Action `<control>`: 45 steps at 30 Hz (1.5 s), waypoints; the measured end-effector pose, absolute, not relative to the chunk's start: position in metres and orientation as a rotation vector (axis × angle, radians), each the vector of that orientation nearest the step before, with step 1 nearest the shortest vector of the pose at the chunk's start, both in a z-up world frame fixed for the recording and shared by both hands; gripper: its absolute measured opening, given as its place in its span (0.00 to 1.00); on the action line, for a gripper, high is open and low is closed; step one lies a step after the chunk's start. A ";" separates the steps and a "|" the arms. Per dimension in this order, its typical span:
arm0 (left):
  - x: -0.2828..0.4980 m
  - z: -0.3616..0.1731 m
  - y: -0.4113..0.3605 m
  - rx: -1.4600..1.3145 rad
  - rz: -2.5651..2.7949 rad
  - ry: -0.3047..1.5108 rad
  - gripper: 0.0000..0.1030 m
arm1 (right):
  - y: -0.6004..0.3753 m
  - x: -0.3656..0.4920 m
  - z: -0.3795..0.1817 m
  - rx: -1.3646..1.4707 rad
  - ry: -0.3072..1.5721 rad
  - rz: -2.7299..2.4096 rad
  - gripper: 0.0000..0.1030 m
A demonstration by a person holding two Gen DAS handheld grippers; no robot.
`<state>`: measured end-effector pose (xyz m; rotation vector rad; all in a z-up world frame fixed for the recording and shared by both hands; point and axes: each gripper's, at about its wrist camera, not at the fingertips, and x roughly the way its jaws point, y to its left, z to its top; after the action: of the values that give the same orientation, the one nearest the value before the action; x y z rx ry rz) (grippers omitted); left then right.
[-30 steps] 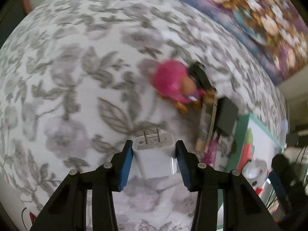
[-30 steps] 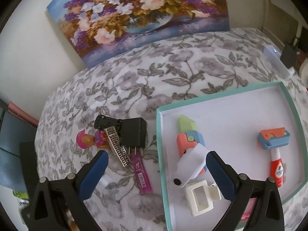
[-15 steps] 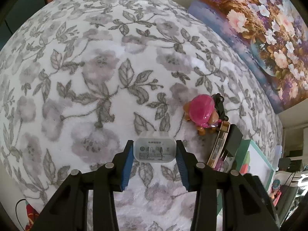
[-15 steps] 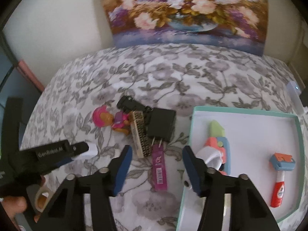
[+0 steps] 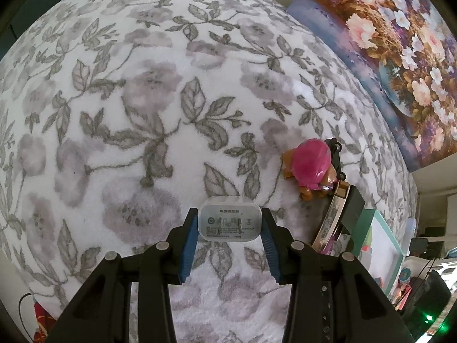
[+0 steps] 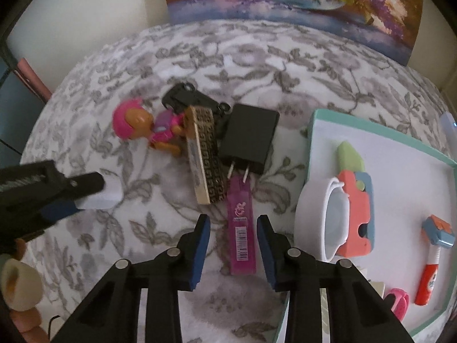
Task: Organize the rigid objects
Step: 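Grasp the pink lighter with the right gripper while the left gripper holds the cube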
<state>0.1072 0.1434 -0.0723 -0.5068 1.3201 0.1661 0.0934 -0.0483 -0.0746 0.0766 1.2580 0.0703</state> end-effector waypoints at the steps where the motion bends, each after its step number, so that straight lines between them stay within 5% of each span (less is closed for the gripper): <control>1: 0.107 -0.073 0.142 -0.499 0.164 1.321 0.42 | -0.049 0.093 -0.078 0.075 1.268 0.065 0.34; 45: 0.117 -0.067 0.121 -0.354 0.166 1.305 0.43 | -0.061 0.091 -0.063 0.120 1.245 0.076 0.20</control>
<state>0.1169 0.1211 -0.0667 -0.3540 1.3048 0.1659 0.0907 -0.0608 -0.0631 0.1201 1.2445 0.0761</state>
